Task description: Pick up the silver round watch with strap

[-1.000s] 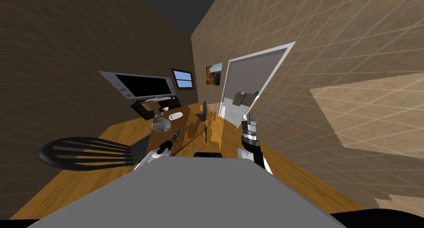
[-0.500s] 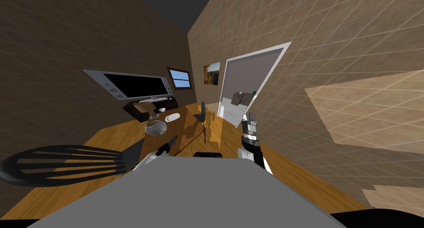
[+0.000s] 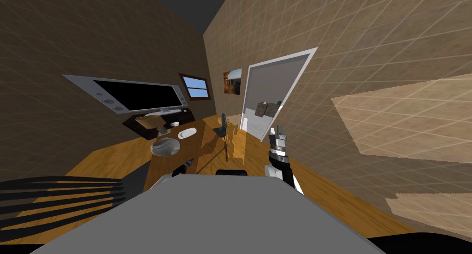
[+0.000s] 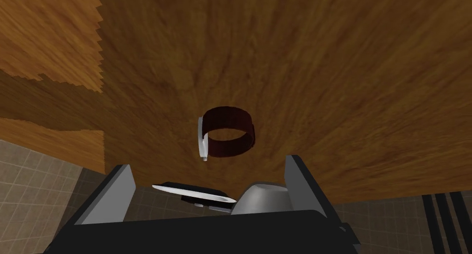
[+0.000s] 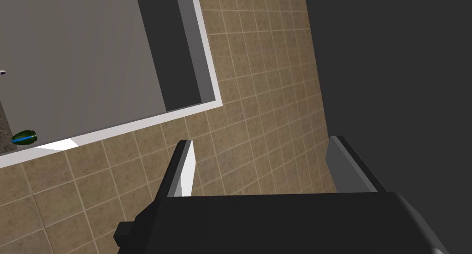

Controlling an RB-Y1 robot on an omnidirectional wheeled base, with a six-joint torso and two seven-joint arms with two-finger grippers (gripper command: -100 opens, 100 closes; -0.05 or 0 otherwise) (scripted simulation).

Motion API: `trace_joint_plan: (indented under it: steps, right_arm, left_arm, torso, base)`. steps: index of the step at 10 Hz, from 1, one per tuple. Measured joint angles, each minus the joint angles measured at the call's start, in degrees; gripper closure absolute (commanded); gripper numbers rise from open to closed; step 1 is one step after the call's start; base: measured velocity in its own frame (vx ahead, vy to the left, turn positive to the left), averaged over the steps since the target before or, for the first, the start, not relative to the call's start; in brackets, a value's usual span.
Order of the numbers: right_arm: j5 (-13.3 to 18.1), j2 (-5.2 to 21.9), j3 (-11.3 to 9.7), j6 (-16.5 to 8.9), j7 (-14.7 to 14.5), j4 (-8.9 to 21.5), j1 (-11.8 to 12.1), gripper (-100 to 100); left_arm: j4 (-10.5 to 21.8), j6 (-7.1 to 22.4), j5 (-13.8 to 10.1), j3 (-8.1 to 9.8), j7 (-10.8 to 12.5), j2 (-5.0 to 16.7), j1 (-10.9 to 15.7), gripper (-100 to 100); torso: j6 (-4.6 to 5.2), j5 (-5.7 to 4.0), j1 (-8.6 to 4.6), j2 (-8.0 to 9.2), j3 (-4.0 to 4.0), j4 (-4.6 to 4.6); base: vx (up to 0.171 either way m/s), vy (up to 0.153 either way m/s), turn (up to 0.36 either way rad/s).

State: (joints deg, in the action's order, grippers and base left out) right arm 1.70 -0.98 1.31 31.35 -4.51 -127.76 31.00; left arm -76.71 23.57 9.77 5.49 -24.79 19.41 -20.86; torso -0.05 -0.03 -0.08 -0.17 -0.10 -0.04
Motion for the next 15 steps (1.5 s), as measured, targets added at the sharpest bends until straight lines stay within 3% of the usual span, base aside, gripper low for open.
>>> trace_joint_plan:
  steps: [1,2,12,13,15]
  right_arm:
    - [0.0,0.0,0.0,0.0,0.0,0.0,0.0,0]
    - [0.0,0.0,0.0,0.0,0.0,0.0,0.0,0]
    - [0.0,0.0,0.0,0.0,0.0,0.0,0.0,0]
    - [0.0,0.0,0.0,0.0,0.0,0.0,0.0,0]
    - [0.0,0.0,0.0,0.0,0.0,0.0,0.0,0]
  left_arm:
    - [0.2,0.2,0.1,0.01,0.0,0.0,0.0,0]
    - [0.1,0.2,0.1,0.01,0.0,0.0,0.0,-100]
    - [13.7,-3.0,1.8,1.96,2.6,0.8,9.3,-100]
    - [13.8,-3.1,1.8,1.97,2.6,0.9,9.4,100]
    - [13.9,-3.0,1.8,1.92,2.6,0.9,9.3,100]
  torso:
    - [-0.01,-0.01,0.0,0.07,0.04,0.01]
    - [-0.01,0.0,0.01,0.12,0.07,0.03]
    - [-0.01,0.0,0.02,0.3,0.18,0.07]
    - [-0.03,0.0,0.02,0.25,0.15,0.06]
    - [-0.03,-0.02,-0.02,0.16,0.11,0.07]
  base:
    - [0.0,0.0,0.0]
    - [-0.026,-0.004,-0.081]
    - [-0.035,0.002,-0.044]
    - [0.0,0.0,0.0]
    - [0.0,-0.001,-0.012]
